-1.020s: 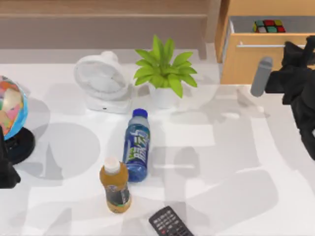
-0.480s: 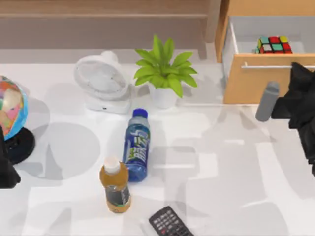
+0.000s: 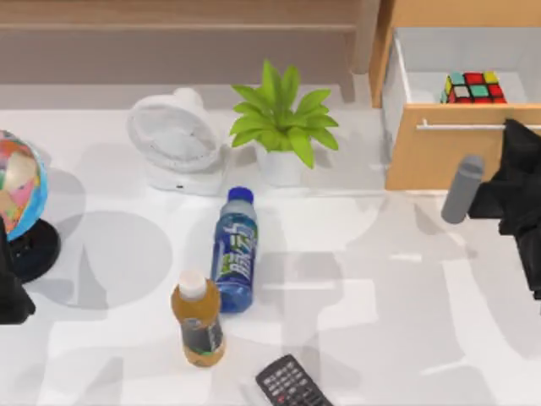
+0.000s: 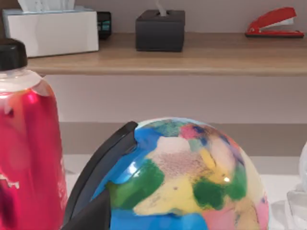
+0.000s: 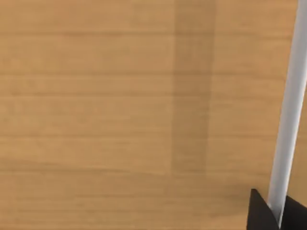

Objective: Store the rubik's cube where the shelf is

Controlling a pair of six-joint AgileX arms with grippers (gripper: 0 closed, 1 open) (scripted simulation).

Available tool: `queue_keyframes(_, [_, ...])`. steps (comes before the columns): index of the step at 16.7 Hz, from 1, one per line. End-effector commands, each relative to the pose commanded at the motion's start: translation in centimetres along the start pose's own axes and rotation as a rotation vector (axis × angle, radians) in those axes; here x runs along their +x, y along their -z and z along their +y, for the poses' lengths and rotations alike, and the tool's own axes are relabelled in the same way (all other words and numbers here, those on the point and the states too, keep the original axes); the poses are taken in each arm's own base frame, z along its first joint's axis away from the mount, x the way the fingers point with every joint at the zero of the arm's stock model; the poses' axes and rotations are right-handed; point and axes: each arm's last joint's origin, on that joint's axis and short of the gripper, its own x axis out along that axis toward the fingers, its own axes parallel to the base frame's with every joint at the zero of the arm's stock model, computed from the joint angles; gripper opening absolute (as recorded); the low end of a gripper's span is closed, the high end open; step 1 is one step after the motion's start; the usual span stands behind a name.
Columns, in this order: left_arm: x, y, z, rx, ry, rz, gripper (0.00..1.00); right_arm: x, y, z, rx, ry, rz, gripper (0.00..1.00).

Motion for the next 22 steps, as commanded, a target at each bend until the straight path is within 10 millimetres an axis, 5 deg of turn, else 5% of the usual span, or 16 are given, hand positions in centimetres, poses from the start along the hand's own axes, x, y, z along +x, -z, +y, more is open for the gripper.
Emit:
queue_keyframes(5, [0.0,0.0,0.0,0.0,0.0,0.0,1.0,-4.2,0.1,0.0,-0.003,-0.003,0.002,0.0])
queue_keyframes(10, [0.0,0.0,0.0,0.0,0.0,0.0,1.0,-4.5,0.1,-0.1,-0.001,0.001,0.002,0.0])
queue_keyframes(22, [0.0,0.0,0.0,0.0,0.0,0.0,1.0,-4.5,0.1,-0.1,-0.001,0.001,0.002,0.9])
